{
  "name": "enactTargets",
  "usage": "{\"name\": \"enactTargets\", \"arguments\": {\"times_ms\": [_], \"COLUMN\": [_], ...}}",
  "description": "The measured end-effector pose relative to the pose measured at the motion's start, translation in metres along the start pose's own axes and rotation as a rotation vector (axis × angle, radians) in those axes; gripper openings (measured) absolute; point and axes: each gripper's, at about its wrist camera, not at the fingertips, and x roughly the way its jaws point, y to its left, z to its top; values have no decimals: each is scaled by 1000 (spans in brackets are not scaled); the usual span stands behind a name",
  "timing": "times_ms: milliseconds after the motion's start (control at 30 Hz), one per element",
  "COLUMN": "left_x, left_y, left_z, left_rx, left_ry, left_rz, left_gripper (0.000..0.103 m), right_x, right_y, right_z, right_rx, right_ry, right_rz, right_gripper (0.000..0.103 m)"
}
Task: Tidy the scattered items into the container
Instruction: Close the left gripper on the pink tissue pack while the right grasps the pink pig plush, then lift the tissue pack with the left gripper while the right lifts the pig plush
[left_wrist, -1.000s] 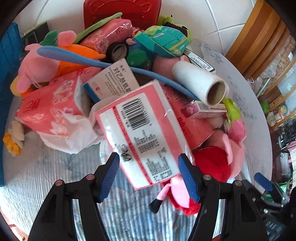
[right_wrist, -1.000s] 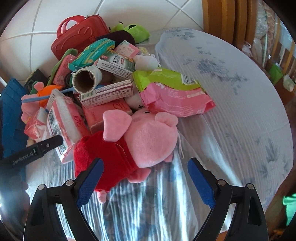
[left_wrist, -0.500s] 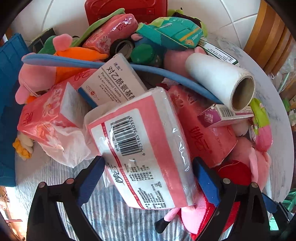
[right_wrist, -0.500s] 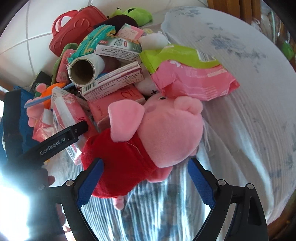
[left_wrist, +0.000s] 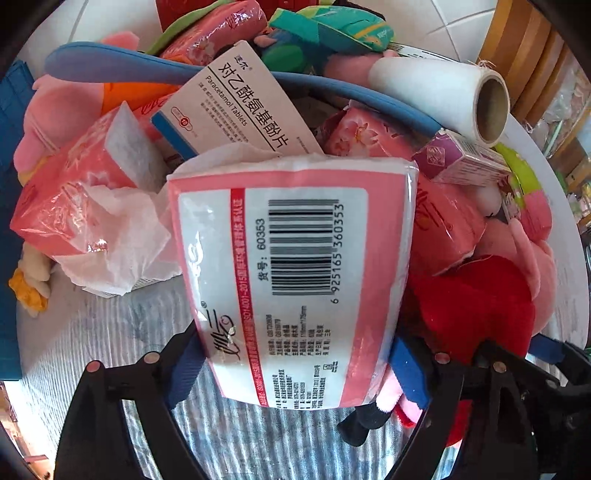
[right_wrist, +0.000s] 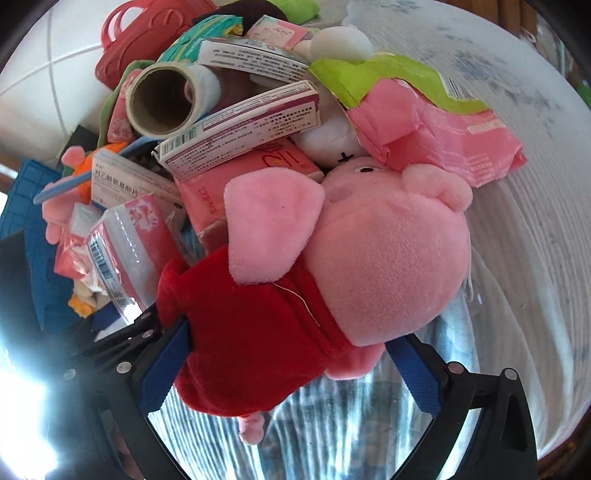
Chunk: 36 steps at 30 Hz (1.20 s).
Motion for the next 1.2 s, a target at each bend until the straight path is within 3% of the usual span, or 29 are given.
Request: {"name": "enactTargets", "arguments": {"times_ms": [133, 300, 367, 533, 733, 833, 933, 1033, 1200], "left_x": [-18, -30, -31, -40, -45, -41, -39, -39, -53], "left_y": [3, 14, 15, 11, 2, -5, -1, 7, 15], "left_z": [-18, -43, -48, -49, -44, -36, -38, -37, -33], "left_rx": [62, 95, 92, 91, 103, 99, 90, 88, 65], "left_ry": [-36, -34, -33, -61, -89, -88, -85, -92, -122], "left_rz": [33, 47, 43, 22, 5, 3, 0, 2, 9], "left_gripper": [88, 88, 88, 88, 88, 88, 88, 88, 88], "right_x": [-10, -36, -40, -40, -27, 2, 26, 14, -5], "right_y": [13, 34, 32, -7, -25, -27, -26, -1, 11], "right_z": [-8, -24, -22, -10, 0, 8, 11, 11, -2], "right_rx": [-144, -378, -337, 18, 266, 334, 334, 197, 107], "right_ry": [-4, -34, -22, 8, 23, 27, 36, -15, -49], "right_rz": [-80, -227, -190, -12, 64, 30, 76, -17, -55], "right_gripper": [97, 83, 82, 86, 96, 103, 103, 94, 87]}}
